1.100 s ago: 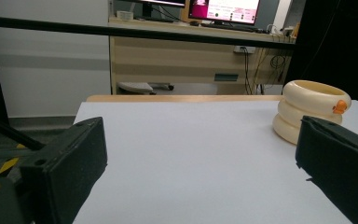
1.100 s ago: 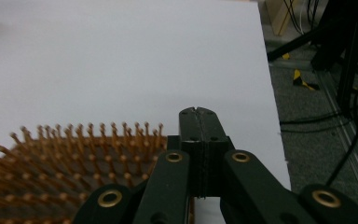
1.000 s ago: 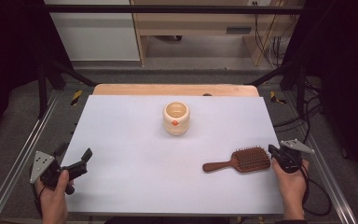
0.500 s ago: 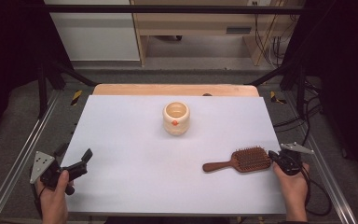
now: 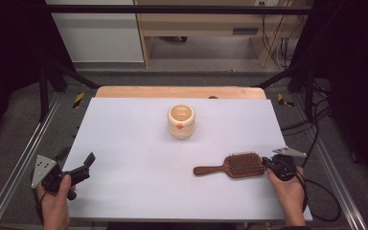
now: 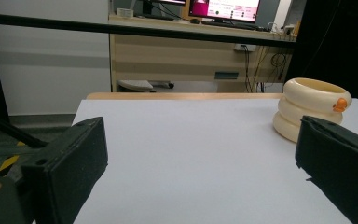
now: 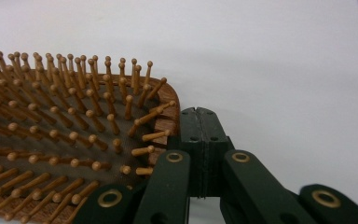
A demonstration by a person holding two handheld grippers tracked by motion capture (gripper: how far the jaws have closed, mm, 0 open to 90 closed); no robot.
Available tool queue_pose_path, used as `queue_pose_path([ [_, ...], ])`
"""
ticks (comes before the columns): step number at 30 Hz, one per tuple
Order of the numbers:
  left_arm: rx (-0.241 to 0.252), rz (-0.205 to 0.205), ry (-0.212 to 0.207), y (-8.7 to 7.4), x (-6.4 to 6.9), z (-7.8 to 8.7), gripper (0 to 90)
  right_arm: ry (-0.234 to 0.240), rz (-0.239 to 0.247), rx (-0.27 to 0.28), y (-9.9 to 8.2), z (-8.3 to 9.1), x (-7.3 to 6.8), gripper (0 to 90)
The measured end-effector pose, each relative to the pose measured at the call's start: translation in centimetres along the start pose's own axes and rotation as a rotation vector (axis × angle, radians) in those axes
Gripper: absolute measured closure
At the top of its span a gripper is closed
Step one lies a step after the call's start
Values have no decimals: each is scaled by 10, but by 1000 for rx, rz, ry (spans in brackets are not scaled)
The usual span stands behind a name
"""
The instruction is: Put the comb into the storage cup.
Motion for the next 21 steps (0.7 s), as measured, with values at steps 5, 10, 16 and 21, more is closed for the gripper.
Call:
queue_pose_path([
  [5,-2,1,1,0,-1,0,23,34,40,-16,3,-6,-18,900],
  [10,-6,-1,3,-1,0,-1,23,51,45,-23,4,-7,-26,900],
  [16,-11,-2,1,-2,0,-1,23,67,28,-21,4,-9,-30,900],
  [21,-12,-4,2,-2,0,-1,24,98,40,-26,5,-14,-43,900],
])
Point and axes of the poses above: each handheld gripper's, and its own axes: z roughly backward along the jaws, y roughly out of its top, x roughly to its right, the point moved 5 cm from there along -z, roughly forward along the jaws, and after that the axes turned 15 degrees about x, right-handed, at the moved point
